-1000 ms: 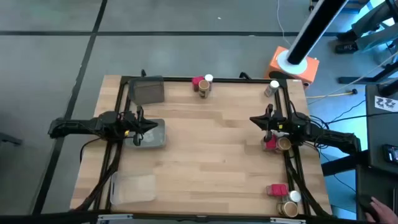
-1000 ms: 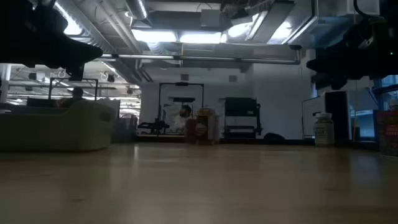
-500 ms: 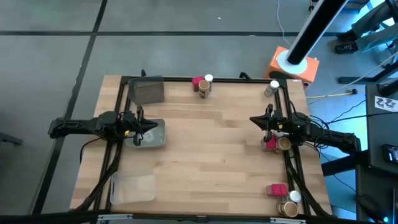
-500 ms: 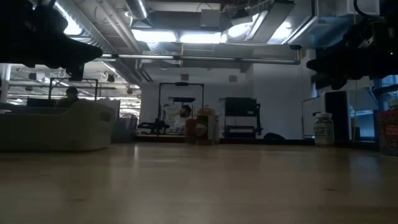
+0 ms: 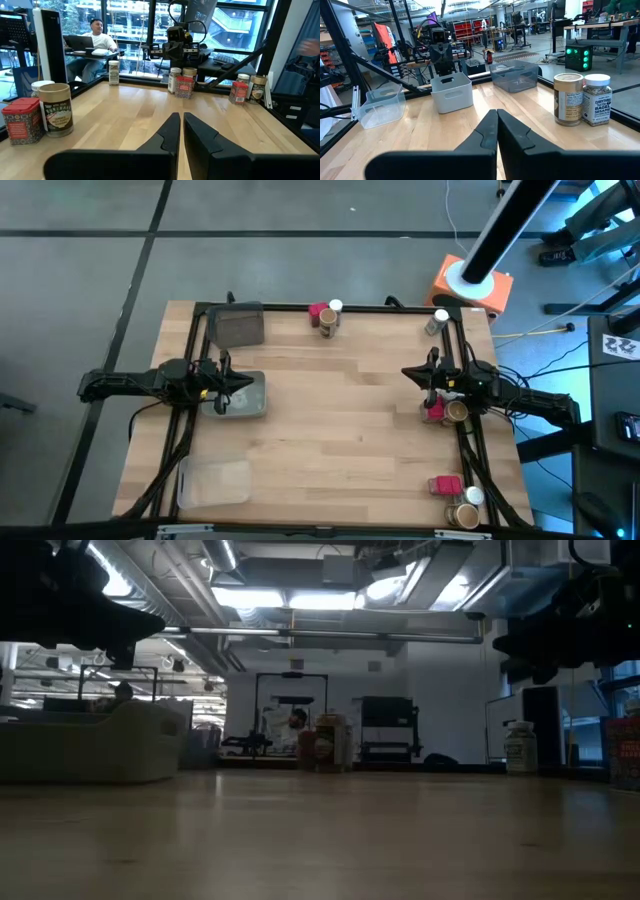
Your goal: Sort spices by type
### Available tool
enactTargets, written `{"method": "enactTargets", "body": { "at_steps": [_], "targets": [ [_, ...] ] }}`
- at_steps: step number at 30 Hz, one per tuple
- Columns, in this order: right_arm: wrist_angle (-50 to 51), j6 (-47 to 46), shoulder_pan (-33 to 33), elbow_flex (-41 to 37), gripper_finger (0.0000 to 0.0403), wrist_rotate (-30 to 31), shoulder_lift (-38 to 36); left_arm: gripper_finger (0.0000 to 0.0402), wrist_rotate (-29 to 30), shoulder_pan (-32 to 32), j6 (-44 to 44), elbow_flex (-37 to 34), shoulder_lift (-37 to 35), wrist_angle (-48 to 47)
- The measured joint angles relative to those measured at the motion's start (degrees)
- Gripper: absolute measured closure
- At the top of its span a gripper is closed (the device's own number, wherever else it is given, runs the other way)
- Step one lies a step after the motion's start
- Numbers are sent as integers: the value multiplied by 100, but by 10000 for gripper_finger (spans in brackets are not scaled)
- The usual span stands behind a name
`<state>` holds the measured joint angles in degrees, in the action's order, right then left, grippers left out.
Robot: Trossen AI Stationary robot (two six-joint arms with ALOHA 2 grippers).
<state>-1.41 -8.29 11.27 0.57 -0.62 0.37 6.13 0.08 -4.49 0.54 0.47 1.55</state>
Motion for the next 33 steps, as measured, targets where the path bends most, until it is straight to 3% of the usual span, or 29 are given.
{"method": "enactTargets", "body": {
  "at_steps": [25, 33],
  "targets": [
    [0, 0, 0, 0, 393, 0, 1, 386, 0, 2, 8, 0, 0, -1],
    [-36, -28, 0, 0, 393, 0, -1, 386, 0, 13, 671, 2, 0, 13]
  ]
}}
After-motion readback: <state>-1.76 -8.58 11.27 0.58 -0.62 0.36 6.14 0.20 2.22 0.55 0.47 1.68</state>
